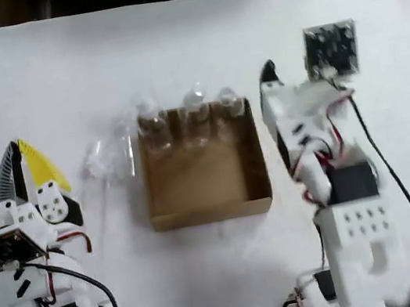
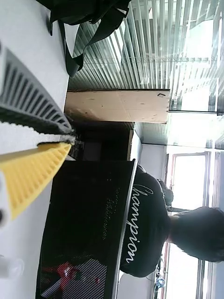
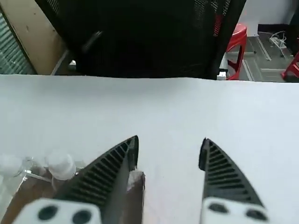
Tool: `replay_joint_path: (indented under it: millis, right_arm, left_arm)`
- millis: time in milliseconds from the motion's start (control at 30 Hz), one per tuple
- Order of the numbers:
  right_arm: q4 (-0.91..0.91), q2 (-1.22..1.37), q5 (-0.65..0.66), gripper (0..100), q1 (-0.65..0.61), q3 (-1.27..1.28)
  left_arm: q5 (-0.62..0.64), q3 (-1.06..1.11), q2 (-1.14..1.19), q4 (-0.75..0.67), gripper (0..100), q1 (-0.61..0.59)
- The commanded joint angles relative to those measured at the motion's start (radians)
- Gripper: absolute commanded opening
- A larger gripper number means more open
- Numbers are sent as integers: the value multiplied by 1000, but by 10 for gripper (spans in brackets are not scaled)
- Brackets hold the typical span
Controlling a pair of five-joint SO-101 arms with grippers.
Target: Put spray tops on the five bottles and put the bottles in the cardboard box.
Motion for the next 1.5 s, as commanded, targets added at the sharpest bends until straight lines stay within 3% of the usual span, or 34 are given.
replay_joint_path:
  millis: [0, 133, 333, 500, 800, 967, 1167, 1267, 1467]
  right_arm:
    - [170, -182, -9, 191, 36, 11]
    - [208, -331, -18, 191, 53, 176]
    - [5, -515, -14, 190, 39, 522]
    - [-59, -558, -11, 190, 44, 638]
    - [-133, -558, -11, 190, 47, 726]
    - [-137, -559, -11, 190, 41, 741]
    - [-157, -559, -9, 190, 47, 743]
    - [-157, -559, -9, 190, 44, 743]
    - [-156, -559, -9, 190, 45, 746]
  left_arm:
    - [6, -6, -10, -29, 36, 13]
    - [5, -8, -10, -29, 36, 13]
    - [0, -49, -4, -21, 40, 7]
    - [-91, -137, 25, 12, 44, 38]
    - [-411, -532, 529, 339, 72, 84]
    - [-565, -819, 748, 701, 72, 85]
    - [-721, -996, 765, 1051, 72, 84]
    - [-783, -984, 766, 1126, 73, 82]
    - [-855, -898, 766, 1134, 76, 87]
